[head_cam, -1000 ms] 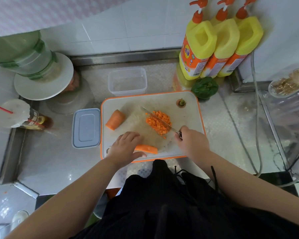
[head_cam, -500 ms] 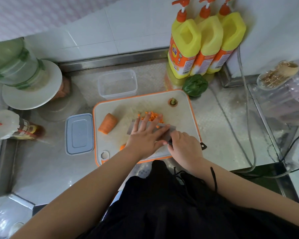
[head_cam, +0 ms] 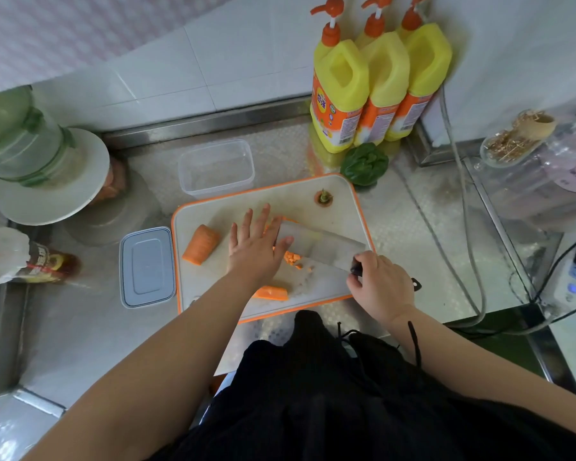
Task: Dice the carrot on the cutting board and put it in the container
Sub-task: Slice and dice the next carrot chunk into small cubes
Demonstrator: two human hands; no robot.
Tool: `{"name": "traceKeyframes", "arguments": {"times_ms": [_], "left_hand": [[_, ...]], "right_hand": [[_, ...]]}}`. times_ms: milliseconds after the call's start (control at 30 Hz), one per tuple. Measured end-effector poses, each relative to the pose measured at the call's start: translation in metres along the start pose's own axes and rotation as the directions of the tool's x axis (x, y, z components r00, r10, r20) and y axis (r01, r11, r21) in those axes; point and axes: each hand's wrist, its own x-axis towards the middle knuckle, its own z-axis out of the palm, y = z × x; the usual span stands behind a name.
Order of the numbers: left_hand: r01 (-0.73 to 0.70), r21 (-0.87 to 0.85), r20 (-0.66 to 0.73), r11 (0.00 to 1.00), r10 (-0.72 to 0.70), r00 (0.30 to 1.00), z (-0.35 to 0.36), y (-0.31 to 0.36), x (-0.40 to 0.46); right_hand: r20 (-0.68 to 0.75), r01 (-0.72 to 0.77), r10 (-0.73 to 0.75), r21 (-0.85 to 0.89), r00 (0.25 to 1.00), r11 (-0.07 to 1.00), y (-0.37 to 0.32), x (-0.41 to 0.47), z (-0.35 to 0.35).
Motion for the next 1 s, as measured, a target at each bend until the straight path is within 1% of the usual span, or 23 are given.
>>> {"name": "traceKeyframes", "arguments": {"times_ms": [100, 200, 233, 300, 367, 433, 467, 500, 567, 600, 633, 667, 700, 800, 867, 933, 1000], "left_hand": [[-0.012, -0.144, -0.057, 0.990, 0.004, 0.998, -0.001, -0.003, 0.005], [-0.073, -0.325, -0.227, 0.943, -0.002, 0.974, -0.005, -0.010, 0.002], [-0.102, -0.346, -0.274, 0.933, 0.004, 0.962, -0.005, -0.013, 0.000], [-0.162, -0.335, -0.343, 0.928, 0.040, 0.938, -0.003, -0.018, -0.005], [-0.194, -0.310, -0.375, 0.931, 0.068, 0.925, 0.000, -0.021, -0.012], [-0.178, -0.303, -0.374, 0.936, 0.055, 0.926, 0.005, -0.023, -0.023], [-0.165, -0.292, -0.361, 0.942, 0.051, 0.931, 0.007, -0.026, -0.029], [-0.149, -0.263, -0.314, 0.953, 0.061, 0.947, 0.009, -0.031, -0.034], [-0.117, -0.118, -0.124, 0.986, 0.102, 0.987, 0.013, -0.042, -0.043], [-0.109, -0.054, -0.034, 0.993, 0.107, 0.994, 0.015, -0.048, -0.047], [-0.093, -0.043, 0.019, 0.995, 0.094, 0.995, 0.018, -0.053, -0.050], [-0.071, -0.069, 0.050, 0.995, 0.075, 0.996, 0.019, -0.056, -0.052], [-0.071, -0.088, 0.052, 0.994, 0.075, 0.996, 0.021, -0.058, -0.054], [-0.134, -0.012, 0.077, 0.991, 0.135, 0.988, 0.024, -0.057, -0.056], [-0.143, -0.018, 0.089, 0.990, 0.144, 0.986, 0.026, -0.057, -0.055], [-0.133, -0.049, 0.104, 0.990, 0.138, 0.985, 0.027, -0.057, -0.054], [-0.151, -0.026, 0.116, 0.988, 0.153, 0.981, 0.028, -0.057, -0.053]], "right_hand": [[0.023, -0.083, 0.082, 0.058, 0.996, 0.995, 0.006, -0.003, -0.002], [0.035, -0.140, 0.137, 0.093, 0.990, 0.986, 0.003, -0.002, -0.007], [0.031, -0.137, 0.135, 0.110, 0.990, 0.984, 0.000, -0.001, -0.008], [0.025, -0.127, 0.125, 0.150, 0.992, 0.980, -0.010, 0.003, -0.012], [0.048, -0.124, 0.118, 0.183, 0.992, 0.975, -0.021, 0.008, -0.014], [0.072, -0.144, 0.131, 0.216, 0.989, 0.966, -0.031, 0.013, -0.015], [0.084, -0.161, 0.145, 0.234, 0.986, 0.959, -0.035, 0.016, -0.015], [0.098, -0.174, 0.154, 0.251, 0.983, 0.952, -0.039, 0.018, -0.016], [0.127, -0.177, 0.145, 0.288, 0.981, 0.941, -0.045, 0.022, -0.018], [0.138, -0.175, 0.139, 0.300, 0.981, 0.938, -0.047, 0.023, -0.018], [0.143, -0.168, 0.130, 0.303, 0.981, 0.938, -0.050, 0.024, -0.018], [0.135, -0.150, 0.114, 0.304, 0.984, 0.941, -0.052, 0.024, -0.018], [0.119, -0.121, 0.089, 0.305, 0.989, 0.945, -0.054, 0.023, -0.017], [0.098, -0.049, 0.018, 0.316, 0.995, 0.947, -0.059, 0.020, -0.012], [0.102, -0.024, -0.010, 0.331, 0.995, 0.943, -0.059, 0.018, -0.010], [0.120, -0.023, -0.018, 0.333, 0.993, 0.943, -0.059, 0.018, -0.008], [0.147, -0.041, -0.009, 0.330, 0.989, 0.943, -0.059, 0.018, -0.007]]}}
